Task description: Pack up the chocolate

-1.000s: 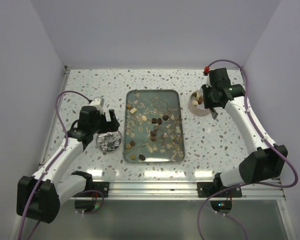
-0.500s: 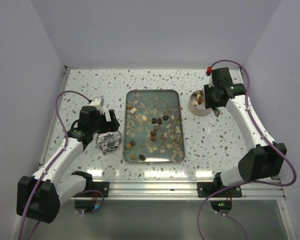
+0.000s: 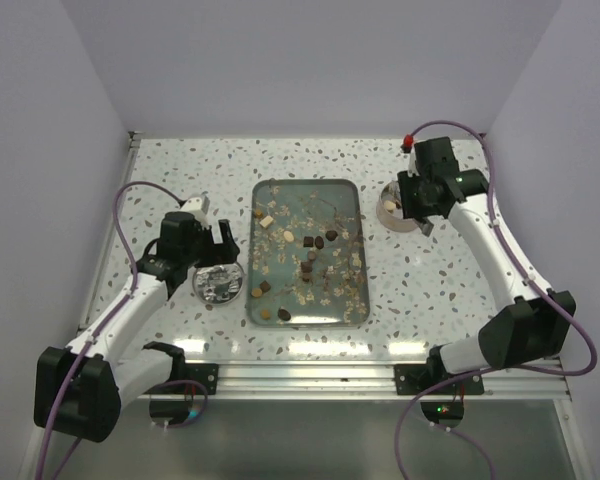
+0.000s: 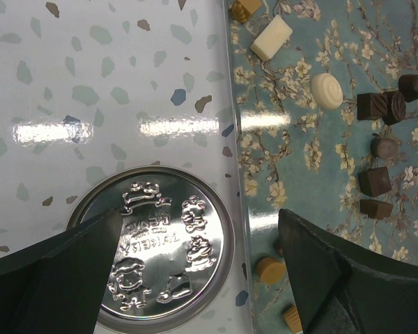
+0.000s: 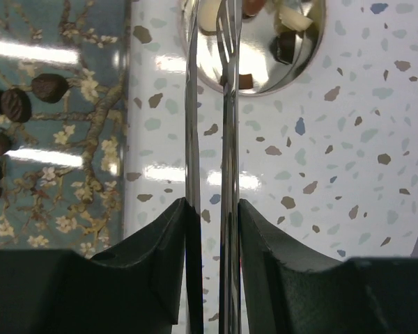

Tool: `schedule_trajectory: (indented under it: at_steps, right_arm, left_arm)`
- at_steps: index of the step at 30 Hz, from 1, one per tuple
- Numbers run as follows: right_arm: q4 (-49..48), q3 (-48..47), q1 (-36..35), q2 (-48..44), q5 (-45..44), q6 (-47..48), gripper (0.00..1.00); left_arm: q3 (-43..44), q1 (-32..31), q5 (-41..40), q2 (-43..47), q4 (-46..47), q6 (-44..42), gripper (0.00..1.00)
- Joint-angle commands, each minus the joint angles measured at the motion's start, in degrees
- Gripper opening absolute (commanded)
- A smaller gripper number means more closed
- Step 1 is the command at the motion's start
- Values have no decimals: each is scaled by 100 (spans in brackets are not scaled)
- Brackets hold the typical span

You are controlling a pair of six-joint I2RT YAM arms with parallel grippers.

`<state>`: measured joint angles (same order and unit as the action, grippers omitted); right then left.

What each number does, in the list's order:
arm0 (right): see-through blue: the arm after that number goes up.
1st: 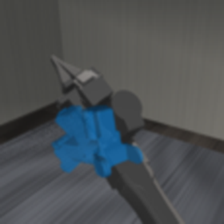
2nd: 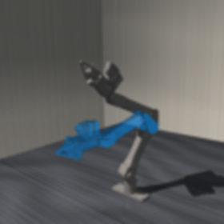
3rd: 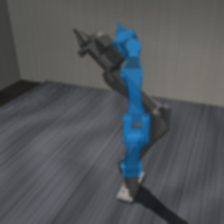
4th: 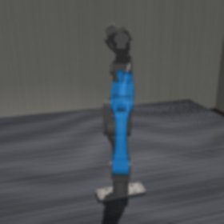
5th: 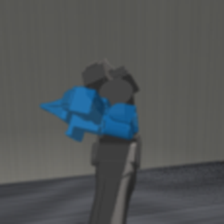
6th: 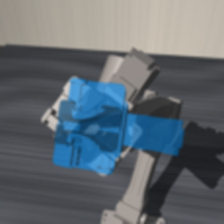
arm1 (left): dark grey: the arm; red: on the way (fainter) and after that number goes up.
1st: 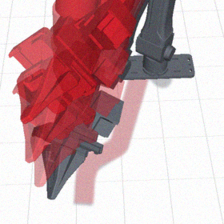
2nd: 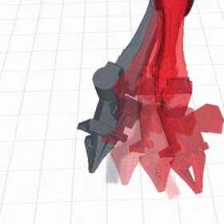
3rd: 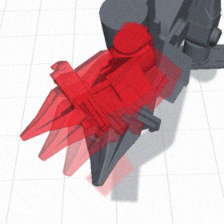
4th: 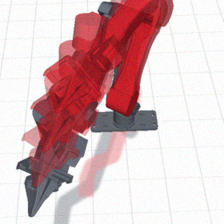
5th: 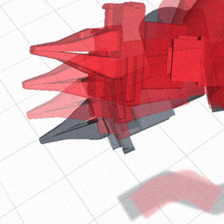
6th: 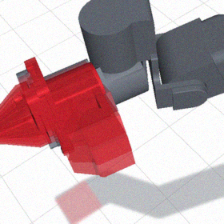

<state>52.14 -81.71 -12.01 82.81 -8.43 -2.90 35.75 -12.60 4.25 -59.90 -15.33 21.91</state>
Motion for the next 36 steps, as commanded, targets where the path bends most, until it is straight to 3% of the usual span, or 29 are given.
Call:
schedule_trajectory:
  at_steps: [1, 5, 10, 36]
  right_arm:
    - [24, 32, -441, -379, 122, -202, 37]
    - [33, 217, -1406, -370, -1, -658, 37]
    - [-222, 498, -1953, -274, -19, -1002, 37]
    - [-442, 217, -2429, 825, -98, -950, 47]
  left_arm:
    - [125, 30, 49, -66, 250, -64, 100]
    - [187, 21, 67, -127, 259, -90, 100]
    - [257, 21, 58, -154, 215, -117, 100]
    - [161, 21, 32, -145, 241, -170, 100]
